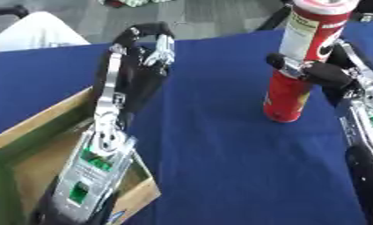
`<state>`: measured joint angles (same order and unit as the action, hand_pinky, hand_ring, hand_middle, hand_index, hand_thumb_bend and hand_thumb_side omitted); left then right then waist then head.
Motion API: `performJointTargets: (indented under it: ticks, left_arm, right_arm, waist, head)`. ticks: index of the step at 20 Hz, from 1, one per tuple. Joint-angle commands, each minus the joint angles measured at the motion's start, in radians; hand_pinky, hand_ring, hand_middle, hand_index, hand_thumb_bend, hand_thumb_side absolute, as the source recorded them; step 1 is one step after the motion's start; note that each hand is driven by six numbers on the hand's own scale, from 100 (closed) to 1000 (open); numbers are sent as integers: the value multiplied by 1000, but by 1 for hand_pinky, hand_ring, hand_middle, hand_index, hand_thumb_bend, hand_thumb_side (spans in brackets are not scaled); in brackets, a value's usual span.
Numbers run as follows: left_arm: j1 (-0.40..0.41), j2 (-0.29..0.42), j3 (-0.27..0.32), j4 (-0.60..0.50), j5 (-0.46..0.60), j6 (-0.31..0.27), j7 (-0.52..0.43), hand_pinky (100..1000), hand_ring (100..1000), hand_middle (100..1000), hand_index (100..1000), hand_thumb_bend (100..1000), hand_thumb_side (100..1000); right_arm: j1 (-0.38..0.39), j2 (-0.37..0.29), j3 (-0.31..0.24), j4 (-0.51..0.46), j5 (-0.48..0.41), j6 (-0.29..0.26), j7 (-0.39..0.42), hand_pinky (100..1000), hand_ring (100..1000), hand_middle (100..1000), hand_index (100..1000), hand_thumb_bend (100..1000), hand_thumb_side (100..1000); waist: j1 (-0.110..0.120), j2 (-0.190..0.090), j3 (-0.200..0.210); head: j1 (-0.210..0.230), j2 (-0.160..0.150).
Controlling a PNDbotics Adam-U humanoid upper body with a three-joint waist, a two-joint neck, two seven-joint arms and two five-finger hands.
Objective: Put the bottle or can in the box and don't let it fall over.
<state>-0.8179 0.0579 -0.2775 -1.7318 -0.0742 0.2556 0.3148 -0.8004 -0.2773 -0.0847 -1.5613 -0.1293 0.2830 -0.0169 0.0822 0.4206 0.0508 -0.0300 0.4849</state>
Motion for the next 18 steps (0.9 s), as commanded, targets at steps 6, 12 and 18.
performJointTargets:
  ticks: [6,12,18]
  left_arm:
    - [-11,-8,7,-4,6,-4,-6,811,528,718,670,100,510]
    - [-2,-12,6,4,13,-3,-8,813,529,713,664,100,506]
    - [6,-17,3,14,30,-1,-14,818,530,713,658,100,501]
  right_arm:
    - [-12,-2,-6,-18,-28,16,16,1000,1000,1000,987,620,100]
    - [-6,4,-7,-22,-44,25,15,1000,1000,917,906,563,100]
    - [2,9,-8,-27,-68,25,19,1000,1000,777,796,478,100]
  waist:
    - [-4,-15,1]
    - [-3,-17,-1]
    - [-3,-17,-3]
  head:
    - [-3,-12]
    - [-2,-13]
    - [-1,-12]
